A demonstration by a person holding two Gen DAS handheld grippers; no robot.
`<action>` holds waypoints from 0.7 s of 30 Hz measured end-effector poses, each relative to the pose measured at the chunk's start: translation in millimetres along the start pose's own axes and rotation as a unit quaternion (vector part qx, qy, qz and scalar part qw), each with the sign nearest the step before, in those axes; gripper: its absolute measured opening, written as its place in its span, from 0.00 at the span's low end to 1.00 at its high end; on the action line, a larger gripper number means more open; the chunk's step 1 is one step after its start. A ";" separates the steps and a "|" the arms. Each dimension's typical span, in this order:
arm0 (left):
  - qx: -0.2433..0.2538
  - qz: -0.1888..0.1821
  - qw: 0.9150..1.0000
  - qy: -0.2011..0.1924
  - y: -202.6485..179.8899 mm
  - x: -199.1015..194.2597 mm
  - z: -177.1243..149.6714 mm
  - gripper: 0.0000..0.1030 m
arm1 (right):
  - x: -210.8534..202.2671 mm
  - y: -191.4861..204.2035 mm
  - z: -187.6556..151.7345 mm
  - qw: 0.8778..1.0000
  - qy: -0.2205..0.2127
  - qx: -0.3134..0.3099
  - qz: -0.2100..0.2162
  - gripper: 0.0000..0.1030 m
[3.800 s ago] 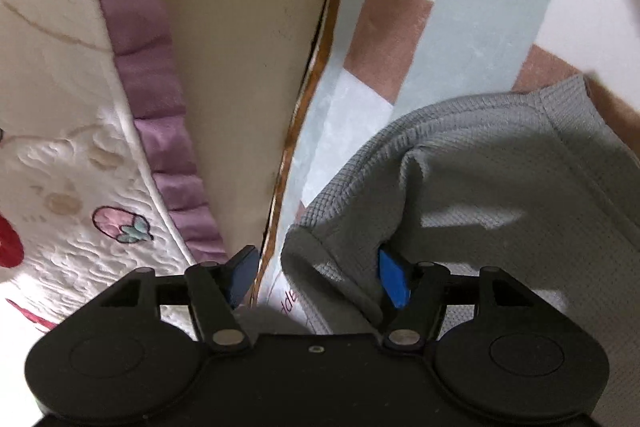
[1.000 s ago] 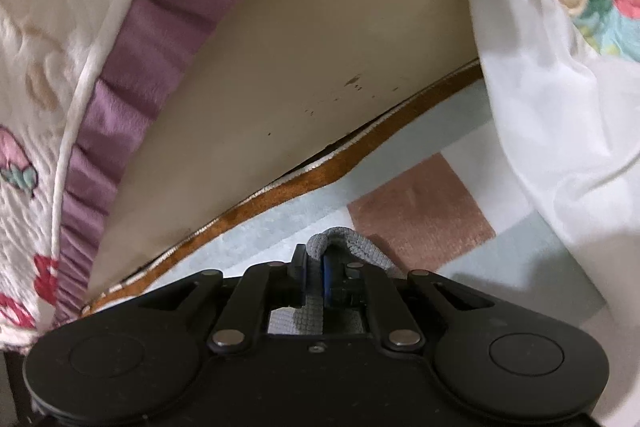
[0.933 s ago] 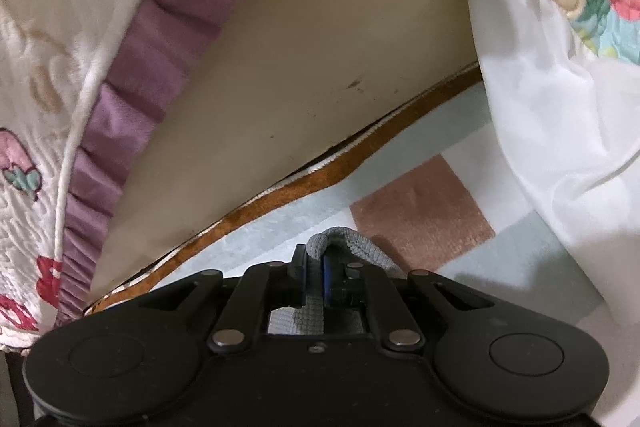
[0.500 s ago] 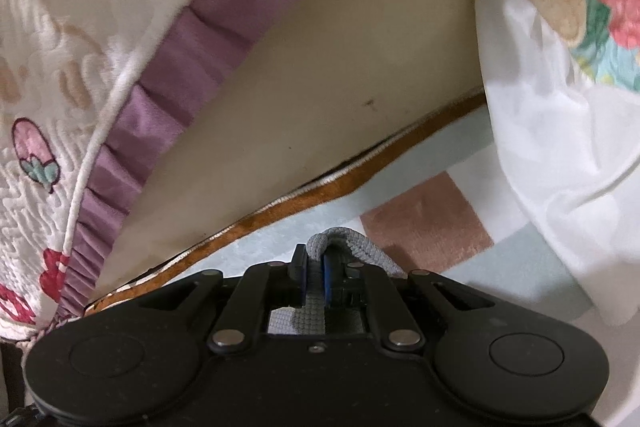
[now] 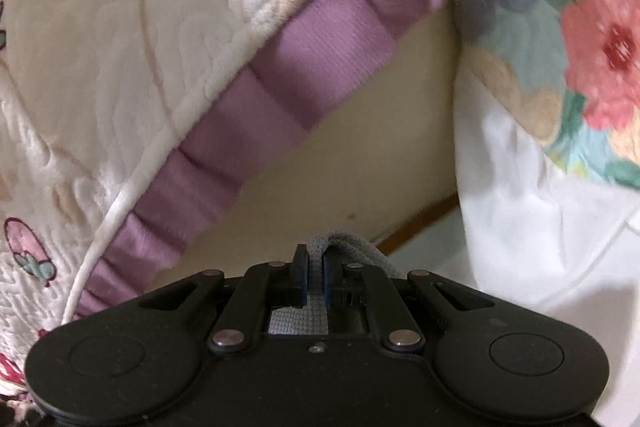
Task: Fold clothes
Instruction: 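Open both grippers and release the grey shirt onto the mat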
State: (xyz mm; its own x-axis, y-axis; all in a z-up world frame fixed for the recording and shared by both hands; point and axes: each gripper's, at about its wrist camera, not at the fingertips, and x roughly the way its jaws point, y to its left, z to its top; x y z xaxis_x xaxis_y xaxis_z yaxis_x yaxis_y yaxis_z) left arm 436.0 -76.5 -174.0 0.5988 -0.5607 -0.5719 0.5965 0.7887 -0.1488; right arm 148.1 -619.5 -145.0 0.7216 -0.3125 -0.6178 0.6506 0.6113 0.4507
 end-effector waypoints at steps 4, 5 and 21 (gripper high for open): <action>-0.062 0.056 0.995 0.053 3.7 11.3 -5.7 0.36 | 14.0 14.4 -2.4 0.995 0.036 -0.072 -0.062 0.34; -0.070 0.063 0.994 0.049 2.4 1.3 -10.1 0.45 | 12.5 16.4 -6.5 0.993 0.034 -0.088 -0.075 0.47; -0.114 -0.042 0.970 0.211 -44.2 -182.7 -78.3 0.58 | -75.0 129.8 -161.5 0.945 0.196 -0.155 0.213 0.35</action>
State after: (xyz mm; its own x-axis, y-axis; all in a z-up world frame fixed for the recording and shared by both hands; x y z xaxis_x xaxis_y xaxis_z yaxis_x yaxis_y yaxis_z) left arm 258.4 10.8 -126.1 0.2517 -0.5098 -0.8226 0.4707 0.8072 -0.3562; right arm 140.2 -399.3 -144.2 0.7189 0.2663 -0.6421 0.1769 0.8233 0.5394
